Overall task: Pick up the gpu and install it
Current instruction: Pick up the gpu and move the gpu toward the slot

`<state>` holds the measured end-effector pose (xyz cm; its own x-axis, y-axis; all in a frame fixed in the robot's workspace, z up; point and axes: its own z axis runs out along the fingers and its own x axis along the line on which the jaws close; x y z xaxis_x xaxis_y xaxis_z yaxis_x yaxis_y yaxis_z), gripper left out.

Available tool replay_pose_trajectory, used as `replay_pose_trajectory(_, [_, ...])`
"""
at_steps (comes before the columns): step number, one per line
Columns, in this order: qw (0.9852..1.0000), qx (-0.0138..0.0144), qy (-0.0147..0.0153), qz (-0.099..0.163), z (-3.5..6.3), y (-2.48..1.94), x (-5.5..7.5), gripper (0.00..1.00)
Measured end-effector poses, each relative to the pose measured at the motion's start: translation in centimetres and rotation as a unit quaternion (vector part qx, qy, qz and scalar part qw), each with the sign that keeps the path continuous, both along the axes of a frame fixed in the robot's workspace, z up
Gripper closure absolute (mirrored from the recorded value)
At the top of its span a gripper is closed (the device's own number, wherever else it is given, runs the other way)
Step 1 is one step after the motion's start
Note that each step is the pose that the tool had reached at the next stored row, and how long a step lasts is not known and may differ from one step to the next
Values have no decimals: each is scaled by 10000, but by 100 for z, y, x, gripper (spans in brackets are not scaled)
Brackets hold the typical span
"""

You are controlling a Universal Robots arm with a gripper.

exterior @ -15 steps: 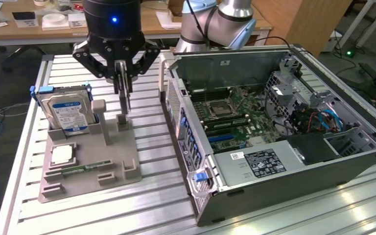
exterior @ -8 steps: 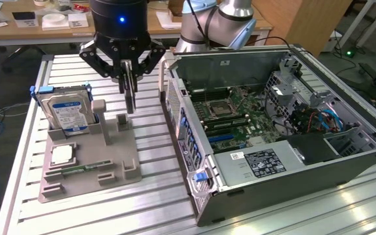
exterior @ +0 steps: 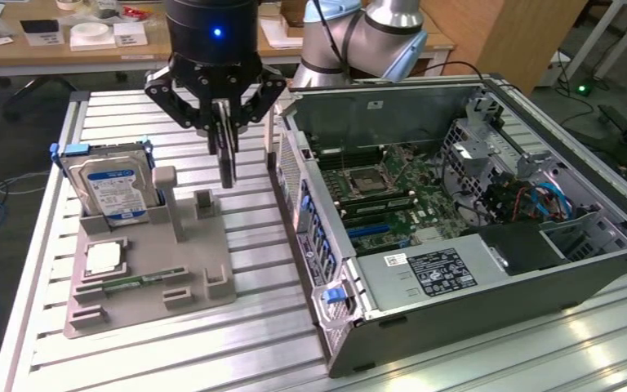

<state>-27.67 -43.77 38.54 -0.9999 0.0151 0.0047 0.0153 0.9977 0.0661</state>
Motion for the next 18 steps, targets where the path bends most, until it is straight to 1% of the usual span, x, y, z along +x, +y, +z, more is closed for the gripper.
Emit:
replay_pose_trajectory(17, [10000, 0, 0, 0, 0, 7, 226, 72])
replay_pose_trajectory(18, [10000, -6, -1, 0, 0, 11, 231, 72])
